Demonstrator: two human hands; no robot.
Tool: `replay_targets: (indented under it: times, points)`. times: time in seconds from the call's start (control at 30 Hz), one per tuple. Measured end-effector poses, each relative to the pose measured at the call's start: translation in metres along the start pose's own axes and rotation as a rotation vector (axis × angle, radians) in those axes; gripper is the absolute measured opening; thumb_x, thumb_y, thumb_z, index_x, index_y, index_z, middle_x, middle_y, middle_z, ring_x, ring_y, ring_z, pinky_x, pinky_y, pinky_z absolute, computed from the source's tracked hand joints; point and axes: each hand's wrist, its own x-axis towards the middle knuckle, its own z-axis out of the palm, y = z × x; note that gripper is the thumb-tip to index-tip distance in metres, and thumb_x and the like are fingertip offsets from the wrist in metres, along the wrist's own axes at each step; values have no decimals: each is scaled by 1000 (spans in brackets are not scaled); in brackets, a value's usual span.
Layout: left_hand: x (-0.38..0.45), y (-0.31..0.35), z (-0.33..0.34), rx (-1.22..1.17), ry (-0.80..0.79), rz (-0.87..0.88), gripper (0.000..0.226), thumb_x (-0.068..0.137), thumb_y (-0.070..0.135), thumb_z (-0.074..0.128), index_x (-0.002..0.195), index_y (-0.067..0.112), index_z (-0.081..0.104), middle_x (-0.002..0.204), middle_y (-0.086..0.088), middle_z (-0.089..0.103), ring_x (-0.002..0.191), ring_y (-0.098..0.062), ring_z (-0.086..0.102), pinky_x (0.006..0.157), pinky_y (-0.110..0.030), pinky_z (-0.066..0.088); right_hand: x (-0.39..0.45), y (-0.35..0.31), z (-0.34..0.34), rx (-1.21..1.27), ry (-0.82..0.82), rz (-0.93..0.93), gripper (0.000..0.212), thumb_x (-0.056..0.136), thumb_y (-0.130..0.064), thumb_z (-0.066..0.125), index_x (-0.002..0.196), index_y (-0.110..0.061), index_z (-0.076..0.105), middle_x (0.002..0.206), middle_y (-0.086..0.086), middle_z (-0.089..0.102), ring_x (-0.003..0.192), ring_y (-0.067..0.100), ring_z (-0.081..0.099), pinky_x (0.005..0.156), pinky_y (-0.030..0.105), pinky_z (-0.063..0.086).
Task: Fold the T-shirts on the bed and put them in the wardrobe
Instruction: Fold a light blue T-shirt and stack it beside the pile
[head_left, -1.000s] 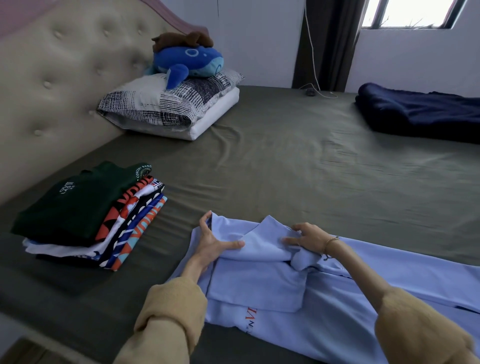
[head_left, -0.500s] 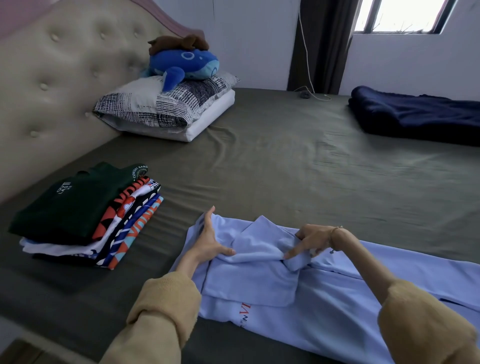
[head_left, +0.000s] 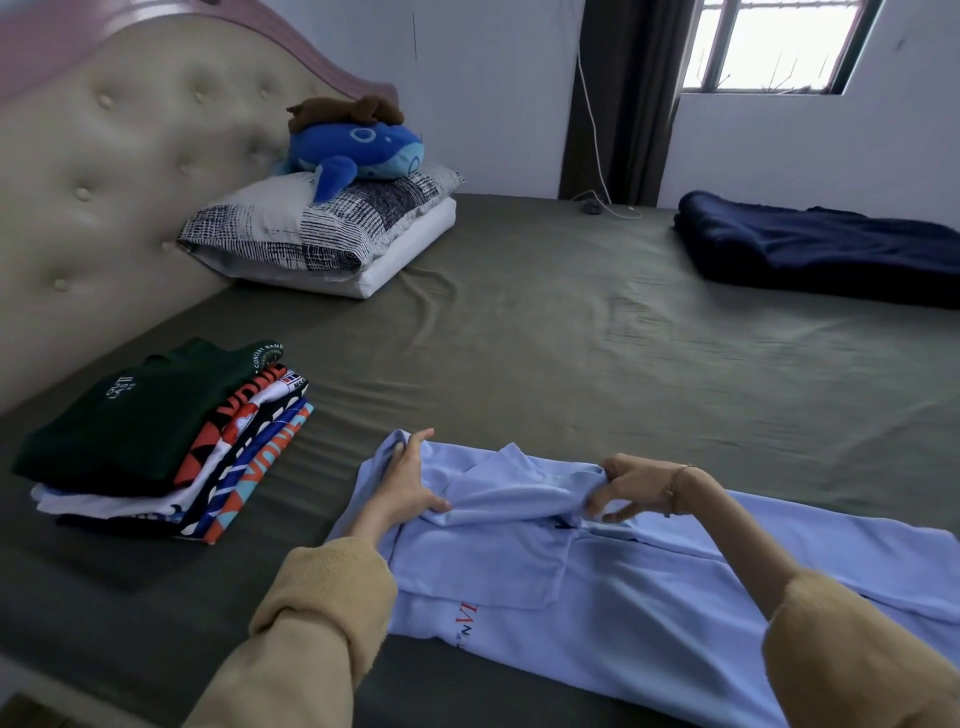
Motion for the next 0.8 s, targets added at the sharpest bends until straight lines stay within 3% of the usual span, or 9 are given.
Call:
replay_targets:
  times: [0.07, 0.17, 0.27, 0.37, 0.47, 0.53, 0.63, 0.8]
  points:
    - [-2, 3, 2, 47, 20, -8, 95, 70, 6, 76, 147, 19, 21, 143, -11, 19, 136, -24, 25, 104, -27, 32, 1, 3, 6, -2, 34, 12, 13, 61, -6, 68, 73, -10, 65, 67, -2, 59, 65, 8, 53, 61, 19, 45]
    - [-5, 5, 8, 162, 109, 23, 80, 67, 8, 73, 136, 22, 36, 141, -11, 10, 137, -27, 13, 105, -25, 27, 4, 10, 16, -28, 138, 4, 14, 48, -22, 56, 60, -17, 60, 65, 0, 57, 68, 20, 41, 57, 27, 30]
    - [-10, 8, 17, 369, 211, 57, 72, 67, 18, 68, 132, 28, 40, 145, -12, 1, 141, -33, -1, 114, -38, 18, 0, 12, 27, 20, 119, -22, 21, 58, -29, 64, 69, -13, 56, 57, 0, 43, 55, 15, 32, 51, 24, 24]
    - [-17, 12, 22, 492, 240, 98, 64, 72, 17, 60, 131, 34, 42, 151, -11, -2, 143, -31, -9, 115, -50, 0, -2, 16, 34, 64, 192, -100, 18, 71, -22, 72, 73, -10, 60, 54, -1, 48, 48, 11, 38, 47, 19, 31]
    - [-28, 16, 27, 489, 137, 270, 60, 73, 21, 53, 132, 33, 46, 147, 2, 25, 141, -20, 18, 116, -40, 5, -1, 22, 39, 182, 239, -156, 21, 63, -21, 71, 79, -7, 67, 70, 3, 62, 67, 12, 57, 65, 24, 44]
    - [-39, 19, 33, 406, 22, 331, 65, 74, 26, 50, 139, 29, 41, 146, 8, 35, 138, -13, 27, 116, -35, 11, -4, 22, 43, 223, 253, -193, 6, 73, -9, 66, 79, -7, 65, 70, 2, 63, 66, 9, 58, 64, 20, 45]
    - [-43, 14, 46, 369, -66, 349, 68, 81, 13, 51, 145, 27, 34, 152, 10, 30, 143, -6, 19, 119, -30, 5, -3, 20, 47, 215, 322, -178, 8, 71, -12, 64, 69, -6, 59, 64, 5, 57, 62, 13, 50, 60, 19, 42]
    - [-38, 8, 48, 500, -88, 358, 71, 89, -9, 28, 150, 26, 18, 159, 6, 12, 146, -7, 7, 116, -25, 0, 5, 21, 50, 24, 406, 3, 30, 74, -13, 60, 49, -15, 43, 38, -8, 41, 47, 13, 37, 44, 18, 30]
